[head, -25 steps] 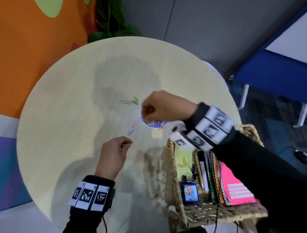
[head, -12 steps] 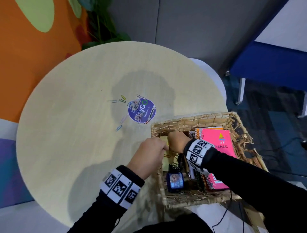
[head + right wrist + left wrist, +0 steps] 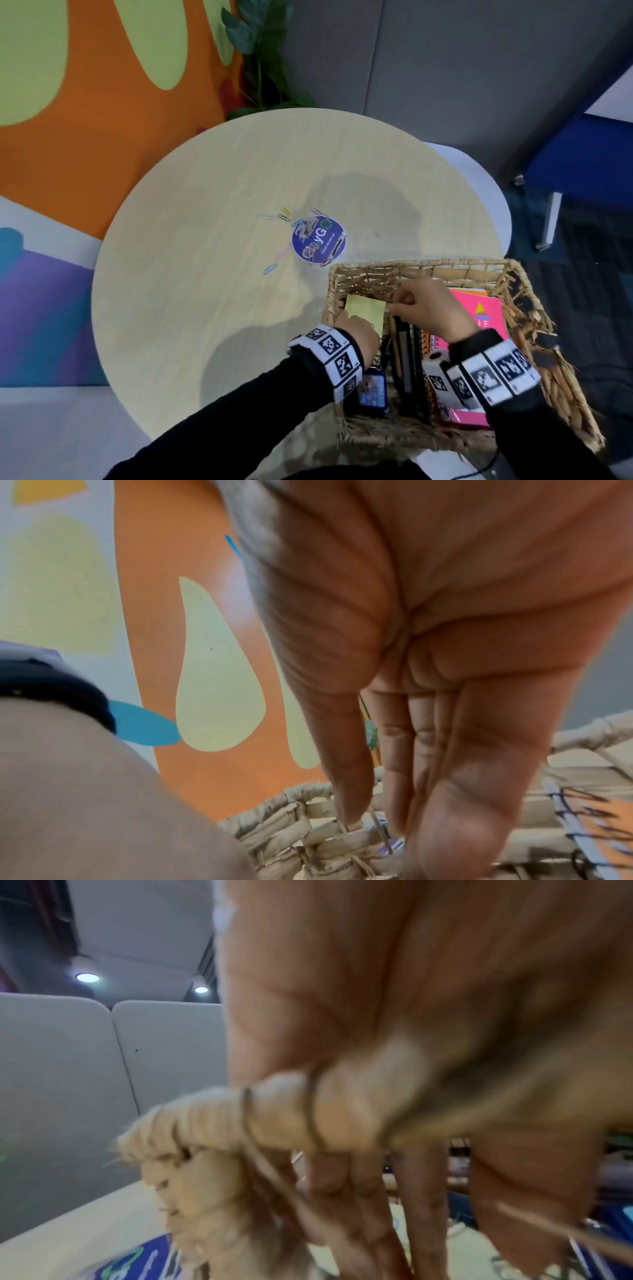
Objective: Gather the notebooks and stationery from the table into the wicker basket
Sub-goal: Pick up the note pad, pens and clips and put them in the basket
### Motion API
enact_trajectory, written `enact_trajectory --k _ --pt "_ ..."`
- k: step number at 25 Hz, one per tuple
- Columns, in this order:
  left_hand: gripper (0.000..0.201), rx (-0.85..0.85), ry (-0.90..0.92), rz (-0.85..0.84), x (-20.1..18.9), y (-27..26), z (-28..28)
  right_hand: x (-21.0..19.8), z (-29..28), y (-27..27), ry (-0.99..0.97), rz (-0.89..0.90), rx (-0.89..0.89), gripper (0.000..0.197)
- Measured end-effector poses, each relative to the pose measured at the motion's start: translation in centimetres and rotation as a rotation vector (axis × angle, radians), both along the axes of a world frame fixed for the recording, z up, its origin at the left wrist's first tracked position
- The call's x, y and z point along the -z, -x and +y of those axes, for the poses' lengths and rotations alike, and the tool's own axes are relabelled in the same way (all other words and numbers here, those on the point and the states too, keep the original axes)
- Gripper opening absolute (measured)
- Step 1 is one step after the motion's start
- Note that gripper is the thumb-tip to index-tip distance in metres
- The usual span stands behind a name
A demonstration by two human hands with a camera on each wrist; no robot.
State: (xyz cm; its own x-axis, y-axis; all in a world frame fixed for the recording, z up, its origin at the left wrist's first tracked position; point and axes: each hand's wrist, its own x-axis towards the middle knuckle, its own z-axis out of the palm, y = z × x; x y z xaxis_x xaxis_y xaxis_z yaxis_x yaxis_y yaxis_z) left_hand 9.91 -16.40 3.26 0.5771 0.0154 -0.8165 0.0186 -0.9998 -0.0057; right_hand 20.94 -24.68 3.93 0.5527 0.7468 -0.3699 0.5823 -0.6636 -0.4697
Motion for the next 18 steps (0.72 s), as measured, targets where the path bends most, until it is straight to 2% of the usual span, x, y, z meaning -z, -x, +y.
enact_trajectory --k 1,3,5,6,8,9,10,13,14,18 --pt "0.026 -0.018 0.018 -0.056 0.1 0.0 0.1 0.0 -0.4 0.3 -0.014 0.009 -0.001 0.01" --pt "0.025 -0.212 0.177 -0.348 -0.5 0.3 1.5 -0.3 -0.6 0.4 -0.073 0.037 0.002 0.005" --pt "0.021 -0.57 0.425 -0.704 -1.6 1.1 4.3 -1.5 -0.4 0.3 -0.152 0.089 0.021 0.001" --pt "0.018 -0.745 0.471 -0.845 -2.0 1.7 6.3 -2.3 -0.1 0.2 -0.186 0.113 0.034 0.001" --pt "0.014 -0.996 0.387 -1.071 -1.3 3.2 11.0 -4.2 1.5 -0.2 -0.235 0.134 0.056 0.003" --pt "0.013 -1.072 0.3 -1.12 -0.2 4.1 13.3 -5.2 2.4 -0.5 -0.259 0.121 0.056 0.004" --pt "0.011 -1.141 0.225 -1.116 1.2 4.8 15.3 -6.0 3.6 -0.8 -0.278 0.101 0.043 0.004" --pt "0.005 -1.286 0.137 -0.929 5.1 5.5 18.5 -7.6 7.8 -1.7 -0.285 0.055 -0.058 0.003" --pt "0.003 -1.298 0.134 -0.874 6.1 5.4 18.9 -7.8 9.2 -2.0 -0.266 0.024 -0.119 0.003" --pt "0.024 -1.241 0.127 -0.775 8.2 4.9 19.5 -6.8 16.5 -3.2 -0.142 -0.115 -0.418 0.01"
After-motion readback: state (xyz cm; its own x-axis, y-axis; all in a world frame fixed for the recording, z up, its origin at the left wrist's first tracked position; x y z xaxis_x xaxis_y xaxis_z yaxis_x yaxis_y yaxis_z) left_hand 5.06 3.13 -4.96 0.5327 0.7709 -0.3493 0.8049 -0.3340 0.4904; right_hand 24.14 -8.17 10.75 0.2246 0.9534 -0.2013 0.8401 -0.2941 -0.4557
